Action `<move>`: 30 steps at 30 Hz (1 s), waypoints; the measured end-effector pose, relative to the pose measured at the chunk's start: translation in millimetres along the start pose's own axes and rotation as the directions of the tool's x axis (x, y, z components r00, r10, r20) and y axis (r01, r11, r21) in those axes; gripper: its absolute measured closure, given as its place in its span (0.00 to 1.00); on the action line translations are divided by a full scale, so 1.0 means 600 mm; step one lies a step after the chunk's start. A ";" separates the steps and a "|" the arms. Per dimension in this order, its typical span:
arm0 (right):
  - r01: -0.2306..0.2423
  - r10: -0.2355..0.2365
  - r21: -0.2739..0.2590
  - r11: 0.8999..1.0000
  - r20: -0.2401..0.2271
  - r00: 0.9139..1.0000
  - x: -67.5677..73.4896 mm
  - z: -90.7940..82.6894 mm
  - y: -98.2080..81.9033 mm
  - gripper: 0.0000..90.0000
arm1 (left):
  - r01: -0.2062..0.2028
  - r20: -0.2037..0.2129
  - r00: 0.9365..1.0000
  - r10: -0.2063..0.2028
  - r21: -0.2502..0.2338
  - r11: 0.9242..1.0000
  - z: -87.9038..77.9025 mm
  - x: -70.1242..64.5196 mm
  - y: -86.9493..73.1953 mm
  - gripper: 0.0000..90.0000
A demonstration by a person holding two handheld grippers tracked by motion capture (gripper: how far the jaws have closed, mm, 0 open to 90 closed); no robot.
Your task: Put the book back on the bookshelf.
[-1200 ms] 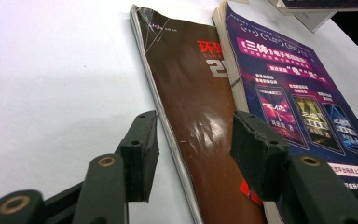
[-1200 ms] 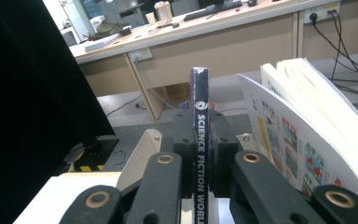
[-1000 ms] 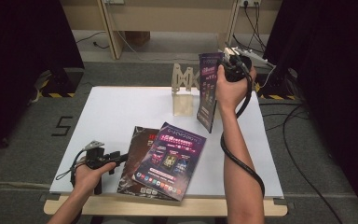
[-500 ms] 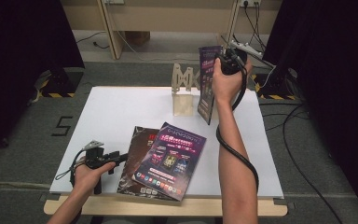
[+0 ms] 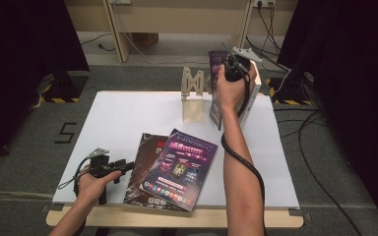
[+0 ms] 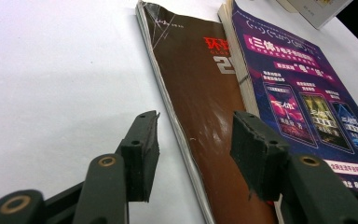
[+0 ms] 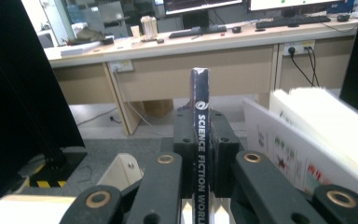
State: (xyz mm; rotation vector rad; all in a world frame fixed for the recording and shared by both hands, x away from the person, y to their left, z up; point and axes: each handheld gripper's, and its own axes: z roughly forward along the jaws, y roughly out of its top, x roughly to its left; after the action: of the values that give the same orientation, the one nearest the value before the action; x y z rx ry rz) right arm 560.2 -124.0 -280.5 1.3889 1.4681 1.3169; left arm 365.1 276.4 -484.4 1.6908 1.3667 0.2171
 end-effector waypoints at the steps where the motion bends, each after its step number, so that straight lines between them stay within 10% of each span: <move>1: -0.001 0.001 -0.013 1.000 -0.005 1.000 0.000 -0.001 -0.004 0.94 | 0.000 -0.001 1.000 0.000 0.001 1.000 0.000 0.000 0.000 0.56; 14: 0.086 -0.087 -0.039 0.996 -0.016 0.996 0.019 -0.081 -0.050 0.91 | -0.002 0.008 1.000 0.002 0.003 1.000 0.001 -0.004 -0.003 0.56; 30: 0.074 -0.074 0.014 0.997 0.000 0.997 -0.007 -0.167 -0.108 0.88 | -0.002 0.007 1.000 0.002 0.005 1.000 0.001 -0.006 -0.003 0.56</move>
State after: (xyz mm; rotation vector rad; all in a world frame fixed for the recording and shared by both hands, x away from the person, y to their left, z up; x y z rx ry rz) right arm 449.4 -141.3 -321.3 1.3305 1.5162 1.2627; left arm 362.9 272.8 -484.5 1.6959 1.3619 0.2089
